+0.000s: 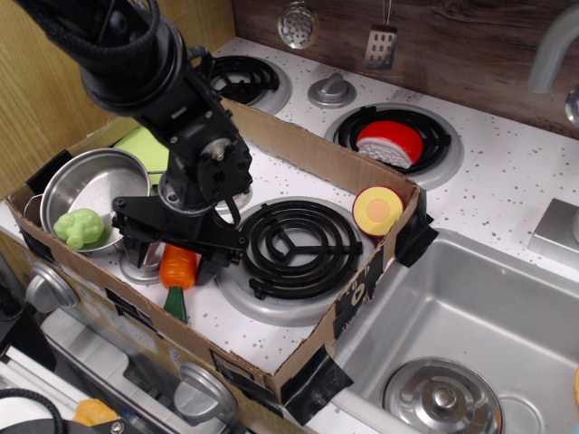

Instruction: Take carrot off plate

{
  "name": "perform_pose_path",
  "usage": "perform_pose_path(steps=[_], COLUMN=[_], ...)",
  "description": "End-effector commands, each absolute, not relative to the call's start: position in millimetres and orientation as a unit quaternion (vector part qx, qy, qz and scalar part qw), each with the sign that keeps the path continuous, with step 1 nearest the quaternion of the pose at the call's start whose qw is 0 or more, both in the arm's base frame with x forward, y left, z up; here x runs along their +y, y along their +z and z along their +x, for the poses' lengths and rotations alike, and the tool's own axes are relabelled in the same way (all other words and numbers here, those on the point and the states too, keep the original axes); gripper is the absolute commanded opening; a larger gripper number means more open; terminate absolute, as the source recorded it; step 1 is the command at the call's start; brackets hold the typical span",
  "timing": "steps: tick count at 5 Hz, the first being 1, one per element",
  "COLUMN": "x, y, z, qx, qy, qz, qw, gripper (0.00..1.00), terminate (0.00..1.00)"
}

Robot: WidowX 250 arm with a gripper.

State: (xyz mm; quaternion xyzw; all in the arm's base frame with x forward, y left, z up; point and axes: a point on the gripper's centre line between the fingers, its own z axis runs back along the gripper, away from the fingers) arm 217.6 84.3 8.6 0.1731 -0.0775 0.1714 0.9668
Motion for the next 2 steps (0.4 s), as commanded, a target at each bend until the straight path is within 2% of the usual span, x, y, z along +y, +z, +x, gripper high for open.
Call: perform_pose_path(steps=[1, 2], x=[71.6, 70.2], y=[43.6, 61.2], z=[258.2, 265.7], qx=[-0.101, -0.094], qy=[0.144, 0.122], qz=[0.175, 0.178], qw=[0.969, 0.972], gripper=[1.0, 1.0], terminate=[0.0, 1.0])
